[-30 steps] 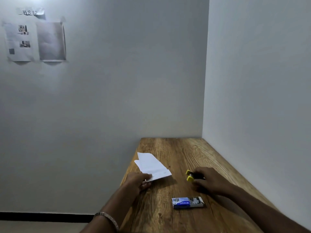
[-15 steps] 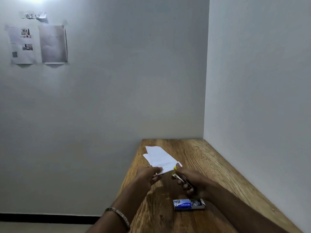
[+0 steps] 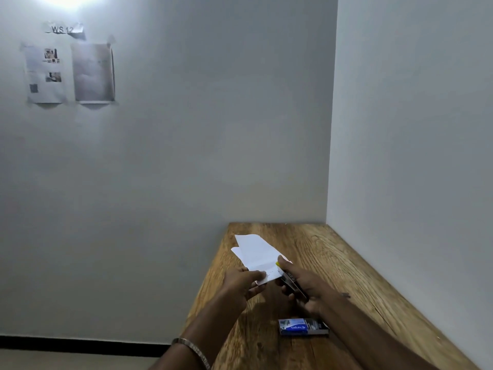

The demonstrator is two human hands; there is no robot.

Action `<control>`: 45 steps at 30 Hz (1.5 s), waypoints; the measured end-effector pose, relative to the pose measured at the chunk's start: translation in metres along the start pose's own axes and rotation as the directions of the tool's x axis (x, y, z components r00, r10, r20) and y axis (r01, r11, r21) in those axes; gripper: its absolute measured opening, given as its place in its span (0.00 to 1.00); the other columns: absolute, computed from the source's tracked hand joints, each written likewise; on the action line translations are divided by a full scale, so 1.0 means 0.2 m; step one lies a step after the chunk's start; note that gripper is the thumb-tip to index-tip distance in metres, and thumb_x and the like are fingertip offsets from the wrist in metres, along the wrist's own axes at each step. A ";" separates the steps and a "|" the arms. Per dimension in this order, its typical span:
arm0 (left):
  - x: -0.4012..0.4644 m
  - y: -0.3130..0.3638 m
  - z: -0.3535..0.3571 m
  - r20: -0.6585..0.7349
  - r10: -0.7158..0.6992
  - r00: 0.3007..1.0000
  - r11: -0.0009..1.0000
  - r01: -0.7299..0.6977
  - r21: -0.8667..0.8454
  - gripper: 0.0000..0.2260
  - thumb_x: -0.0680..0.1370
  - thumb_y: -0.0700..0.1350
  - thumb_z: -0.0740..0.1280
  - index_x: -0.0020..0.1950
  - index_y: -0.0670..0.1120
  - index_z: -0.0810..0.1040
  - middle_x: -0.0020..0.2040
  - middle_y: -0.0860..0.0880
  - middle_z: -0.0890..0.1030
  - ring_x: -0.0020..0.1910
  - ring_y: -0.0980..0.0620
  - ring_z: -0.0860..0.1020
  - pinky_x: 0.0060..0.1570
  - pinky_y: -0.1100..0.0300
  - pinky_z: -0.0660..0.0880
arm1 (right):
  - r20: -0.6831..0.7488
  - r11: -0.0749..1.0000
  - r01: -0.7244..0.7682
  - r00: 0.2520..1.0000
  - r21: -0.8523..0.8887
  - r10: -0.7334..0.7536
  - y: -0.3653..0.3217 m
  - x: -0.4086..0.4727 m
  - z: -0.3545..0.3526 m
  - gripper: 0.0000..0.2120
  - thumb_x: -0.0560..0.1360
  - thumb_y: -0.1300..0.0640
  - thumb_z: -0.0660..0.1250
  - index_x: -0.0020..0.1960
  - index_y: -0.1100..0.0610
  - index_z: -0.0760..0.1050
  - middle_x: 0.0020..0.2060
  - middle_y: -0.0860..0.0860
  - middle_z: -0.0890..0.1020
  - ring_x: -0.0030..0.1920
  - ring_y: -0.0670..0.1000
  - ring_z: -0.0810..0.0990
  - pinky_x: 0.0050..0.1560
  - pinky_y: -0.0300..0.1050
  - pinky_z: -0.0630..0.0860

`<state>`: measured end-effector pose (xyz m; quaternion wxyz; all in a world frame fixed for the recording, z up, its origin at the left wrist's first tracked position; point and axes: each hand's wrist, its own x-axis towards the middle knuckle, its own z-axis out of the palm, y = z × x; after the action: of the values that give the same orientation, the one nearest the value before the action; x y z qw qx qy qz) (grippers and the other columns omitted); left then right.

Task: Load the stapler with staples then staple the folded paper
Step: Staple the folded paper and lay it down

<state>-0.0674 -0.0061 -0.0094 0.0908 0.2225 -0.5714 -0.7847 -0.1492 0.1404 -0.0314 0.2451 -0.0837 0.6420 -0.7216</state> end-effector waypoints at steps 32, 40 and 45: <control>0.00 0.00 -0.04 -0.025 -0.003 1.000 1.000 0.003 -0.018 0.10 0.73 0.30 0.72 0.53 0.34 0.77 0.50 0.38 0.80 0.38 0.47 0.81 0.27 0.61 0.79 | 0.108 0.998 -0.029 0.994 0.064 0.022 -0.01 -0.01 -0.04 0.25 0.73 0.38 0.68 0.51 0.61 0.77 0.32 0.52 0.78 0.25 0.46 0.70 0.18 0.36 0.63; 0.01 0.01 -0.11 -0.055 0.021 0.998 1.000 -0.022 -0.017 0.11 0.73 0.32 0.72 0.54 0.33 0.78 0.55 0.38 0.81 0.43 0.45 0.82 0.30 0.61 0.79 | 0.017 0.966 0.110 0.994 -0.235 -0.109 -0.05 -0.09 -0.24 0.12 0.77 0.55 0.68 0.45 0.64 0.80 0.36 0.58 0.80 0.29 0.47 0.76 0.26 0.39 0.71; 0.02 0.00 -0.13 -0.056 0.002 0.998 1.000 -0.002 -0.002 0.10 0.73 0.34 0.73 0.53 0.35 0.78 0.53 0.39 0.82 0.42 0.45 0.82 0.28 0.62 0.78 | 0.002 0.706 0.269 0.935 -0.655 -0.355 -0.05 -0.17 -0.35 0.04 0.73 0.57 0.74 0.48 0.51 0.84 0.40 0.50 0.86 0.40 0.45 0.84 0.35 0.34 0.76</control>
<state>-0.0585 -0.0300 -0.0158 0.1080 0.2439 -0.5681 -0.7785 -0.1536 0.2187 -0.0259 0.0351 -0.2254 0.8410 -0.4907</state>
